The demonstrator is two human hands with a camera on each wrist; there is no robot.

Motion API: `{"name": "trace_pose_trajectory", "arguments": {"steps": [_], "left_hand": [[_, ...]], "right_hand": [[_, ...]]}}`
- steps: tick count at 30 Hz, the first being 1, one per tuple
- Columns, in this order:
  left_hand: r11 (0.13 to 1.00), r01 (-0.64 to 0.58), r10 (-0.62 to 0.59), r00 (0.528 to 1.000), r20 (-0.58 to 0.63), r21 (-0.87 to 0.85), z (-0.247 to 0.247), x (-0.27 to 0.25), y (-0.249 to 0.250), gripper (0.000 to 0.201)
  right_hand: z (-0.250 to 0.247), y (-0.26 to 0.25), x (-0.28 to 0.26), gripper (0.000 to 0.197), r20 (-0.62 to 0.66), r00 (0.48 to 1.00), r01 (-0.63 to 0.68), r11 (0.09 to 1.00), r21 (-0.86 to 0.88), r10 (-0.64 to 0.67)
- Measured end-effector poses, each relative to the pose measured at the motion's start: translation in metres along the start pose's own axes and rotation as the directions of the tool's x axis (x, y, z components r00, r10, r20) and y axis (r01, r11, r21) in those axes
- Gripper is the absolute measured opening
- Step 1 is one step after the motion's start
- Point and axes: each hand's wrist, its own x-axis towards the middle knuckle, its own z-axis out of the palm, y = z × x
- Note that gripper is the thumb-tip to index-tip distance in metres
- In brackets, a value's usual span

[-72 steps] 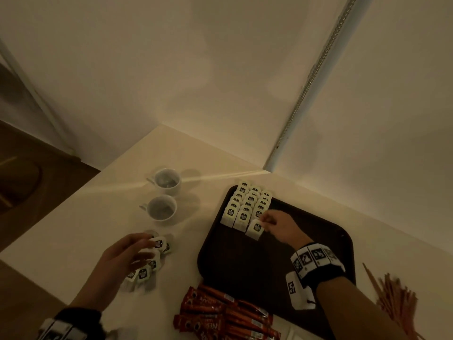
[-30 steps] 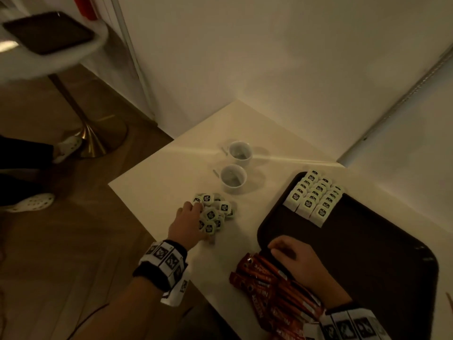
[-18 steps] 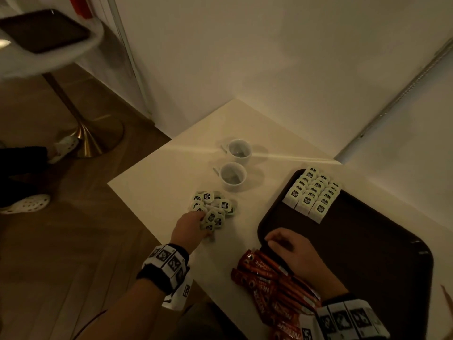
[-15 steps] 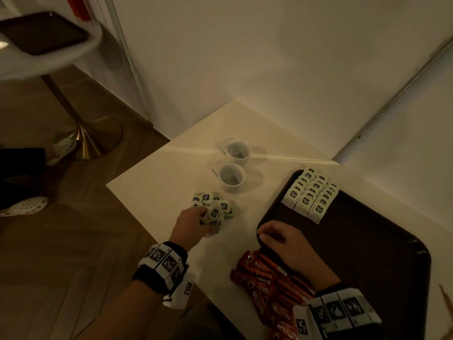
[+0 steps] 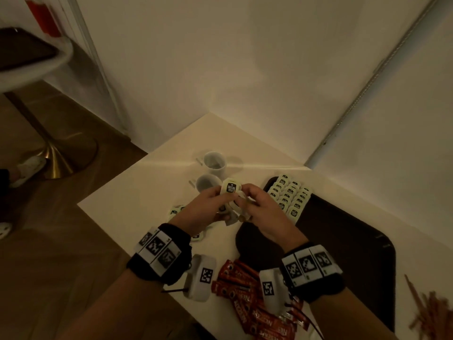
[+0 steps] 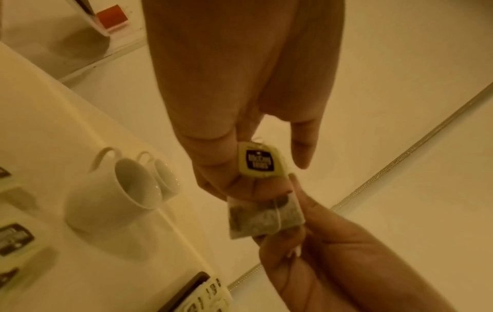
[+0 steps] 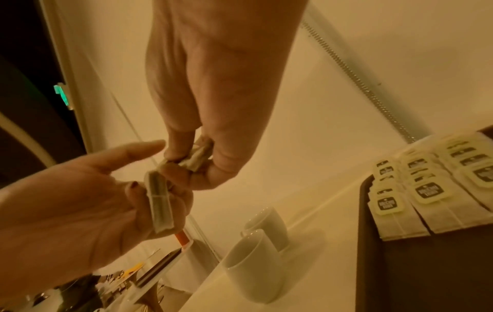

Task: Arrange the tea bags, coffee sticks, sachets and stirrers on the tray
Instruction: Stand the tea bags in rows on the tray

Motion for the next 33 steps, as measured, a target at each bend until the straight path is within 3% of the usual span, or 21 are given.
{"name": "trace_pose_trajectory", "arguments": {"steps": [5,9,11,13,15,17,18,19,20,22,26,29,31,33], "left_hand": [[0.985,0.01,-0.023,0.997,-0.072,-0.173,0.002,0.014,-0.005,0.025],[0.994,0.003,-0.017,0.992,-0.126,-0.111,0.0,0.016,-0.011,0.018],[0.987,0.012,-0.036,0.989,-0.144,-0.16,-0.002,0.018,-0.011,0.004],[0.997,-0.026,0.014,0.984,-0.176,-0.067,-0.002,0.021,-0.012,0.008],[0.995,0.027,-0.043,0.983,-0.177,-0.092,0.003,0.023,-0.008,0.018],[0.984,0.067,-0.076,0.996,-0.047,-0.168,0.014,0.02,-0.001,0.033],[0.976,0.065,-0.04,0.992,0.121,-0.208,0.019,0.02,0.002,0.036],[0.913,0.125,-0.038,0.974,0.222,-0.388,0.023,0.022,0.006,0.038],[0.828,0.191,-0.052,0.962,0.267,-0.527,0.025,0.024,0.009,0.041],[0.779,0.226,-0.07,0.959,0.276,-0.586,0.028,0.027,0.013,0.048],[0.855,0.16,-0.061,0.976,0.21,-0.493,0.033,0.03,0.01,0.029],[0.841,0.125,-0.073,0.99,0.118,-0.527,0.035,0.032,0.013,0.028],[0.86,0.055,-0.055,0.998,0.016,-0.508,0.034,0.034,0.015,0.021],[0.925,-0.054,0.031,0.997,-0.066,-0.375,0.034,0.032,0.02,0.02]], "right_hand": [[-0.014,-0.004,-0.002,0.009,-0.162,0.986,-0.018,0.988,0.155,0.043],[-0.03,-0.018,-0.006,0.011,-0.214,0.976,0.008,0.969,0.249,0.047],[-0.036,-0.025,-0.007,0.012,-0.184,0.982,0.0,0.97,0.241,0.046],[-0.038,-0.031,-0.008,0.013,-0.093,0.995,-0.019,0.991,0.135,0.032],[-0.035,-0.032,-0.006,0.012,-0.017,0.999,-0.027,1.0,-0.012,0.027],[-0.03,-0.028,-0.002,0.011,-0.02,1.0,-0.008,0.993,-0.114,0.006],[-0.029,-0.025,0.001,0.011,-0.058,0.998,0.007,0.987,-0.16,-0.017],[-0.028,-0.022,0.004,0.013,-0.105,0.994,0.02,0.978,-0.209,-0.043],[-0.029,-0.02,0.006,0.014,-0.148,0.986,0.033,0.967,-0.252,-0.072],[-0.031,-0.017,0.007,0.018,-0.206,0.968,0.066,0.939,-0.338,-0.143],[-0.036,-0.017,0.006,0.018,-0.202,0.958,0.104,0.905,-0.413,-0.203],[-0.044,-0.021,0.007,0.01,-0.198,0.965,0.091,0.924,-0.373,-0.175],[-0.051,-0.03,0.006,0.006,-0.201,0.962,0.114,0.941,-0.319,-0.185],[-0.058,-0.045,0.003,0.005,-0.176,0.956,0.163,0.926,-0.34,-0.233]]}}
